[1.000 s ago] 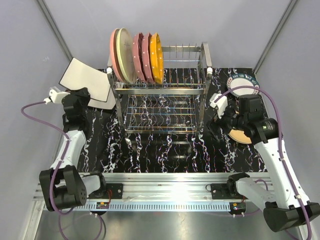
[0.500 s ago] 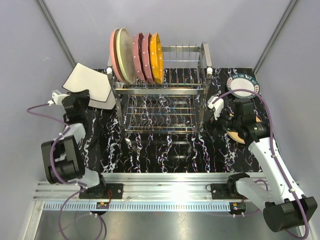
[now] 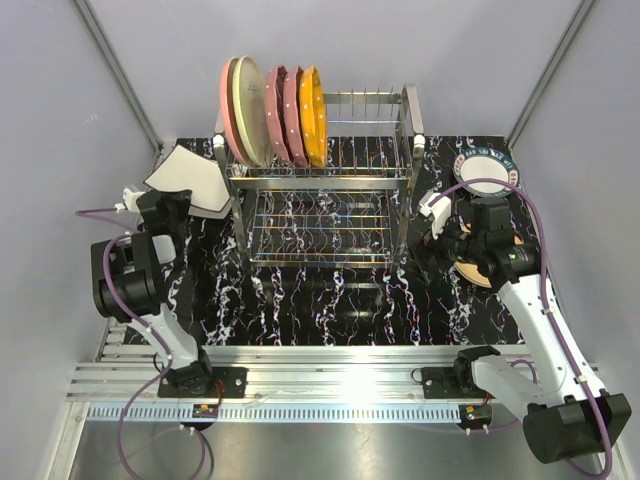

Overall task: Unload the plates from the dish rack
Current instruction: Place the plate on the table

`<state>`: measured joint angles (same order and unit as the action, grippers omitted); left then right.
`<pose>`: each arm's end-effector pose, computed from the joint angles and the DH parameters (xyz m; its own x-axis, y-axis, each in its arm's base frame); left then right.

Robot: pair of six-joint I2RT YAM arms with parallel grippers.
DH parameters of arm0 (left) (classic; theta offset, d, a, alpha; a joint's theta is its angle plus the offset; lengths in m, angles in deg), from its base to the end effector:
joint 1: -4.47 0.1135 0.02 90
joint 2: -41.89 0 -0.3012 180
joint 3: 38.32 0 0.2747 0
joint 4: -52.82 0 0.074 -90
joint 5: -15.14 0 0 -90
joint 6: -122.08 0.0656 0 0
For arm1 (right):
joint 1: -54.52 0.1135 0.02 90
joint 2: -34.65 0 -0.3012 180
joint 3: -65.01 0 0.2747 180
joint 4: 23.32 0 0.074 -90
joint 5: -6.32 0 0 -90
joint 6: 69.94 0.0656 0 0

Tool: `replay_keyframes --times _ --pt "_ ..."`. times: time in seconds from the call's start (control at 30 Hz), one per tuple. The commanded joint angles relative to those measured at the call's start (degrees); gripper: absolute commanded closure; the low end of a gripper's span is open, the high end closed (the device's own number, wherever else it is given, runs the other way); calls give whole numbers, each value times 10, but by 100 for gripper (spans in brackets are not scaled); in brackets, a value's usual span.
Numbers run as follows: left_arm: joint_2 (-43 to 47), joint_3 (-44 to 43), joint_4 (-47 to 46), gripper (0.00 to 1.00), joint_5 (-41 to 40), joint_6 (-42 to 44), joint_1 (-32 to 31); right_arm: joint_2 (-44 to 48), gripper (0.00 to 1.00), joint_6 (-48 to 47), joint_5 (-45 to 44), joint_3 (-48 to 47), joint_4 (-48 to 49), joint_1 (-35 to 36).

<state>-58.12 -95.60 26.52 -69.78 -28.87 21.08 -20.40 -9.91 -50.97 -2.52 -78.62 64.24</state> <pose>0.3924 0.1110 0.1843 0.0462 -0.8949 -0.4439 -0.3357 0.4046 -0.8507 0.2014 0.0705 0.3319 -0.3142 -0.4803 -0.8189 -0.7962 0.6031 -0.0482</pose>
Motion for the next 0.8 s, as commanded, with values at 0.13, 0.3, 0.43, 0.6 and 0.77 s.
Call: replay_keyframes --times 0.13,0.3,0.43,0.6,0.77 --pt "-31 -67 -219 100 22 -49 4 -3 0 -8 23 4 10 -10" --pt "-72 -80 -230 100 34 -74 6 -6 0 -10 22 7 9 -10" --pt "-88 -82 -235 100 39 -80 7 -6 0 -15 14 11 10 -13" --pt "-109 -86 -226 98 42 -93 12 -7 0 -17 15 12 10 -11" --pt "-128 -101 -176 83 63 -103 21 -6 0 -18 12 14 11 -13"
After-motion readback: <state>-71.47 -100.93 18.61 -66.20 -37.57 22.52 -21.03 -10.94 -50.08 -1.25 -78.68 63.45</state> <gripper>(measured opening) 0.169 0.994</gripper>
